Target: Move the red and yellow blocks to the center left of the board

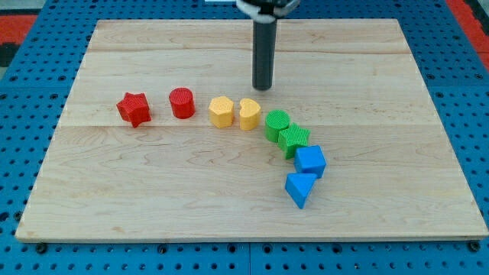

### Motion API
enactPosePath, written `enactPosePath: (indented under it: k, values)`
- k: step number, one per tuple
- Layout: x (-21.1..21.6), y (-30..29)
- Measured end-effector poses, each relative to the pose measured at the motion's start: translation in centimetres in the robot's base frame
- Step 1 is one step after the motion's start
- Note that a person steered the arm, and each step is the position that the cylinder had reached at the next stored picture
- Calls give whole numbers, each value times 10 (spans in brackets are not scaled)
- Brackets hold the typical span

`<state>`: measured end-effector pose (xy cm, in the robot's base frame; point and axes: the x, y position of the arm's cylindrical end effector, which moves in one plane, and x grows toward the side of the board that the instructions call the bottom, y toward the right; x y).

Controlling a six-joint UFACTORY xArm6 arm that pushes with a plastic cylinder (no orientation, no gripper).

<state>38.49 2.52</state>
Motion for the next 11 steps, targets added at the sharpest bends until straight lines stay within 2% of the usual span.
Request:
enactPosePath:
  k: [1, 2, 4, 7, 9, 10, 11]
  values:
    - [16, 41]
    - [37, 18]
    - [57, -121]
    - [55, -114]
    - [30, -172]
    - [8, -115]
    - [-1, -124]
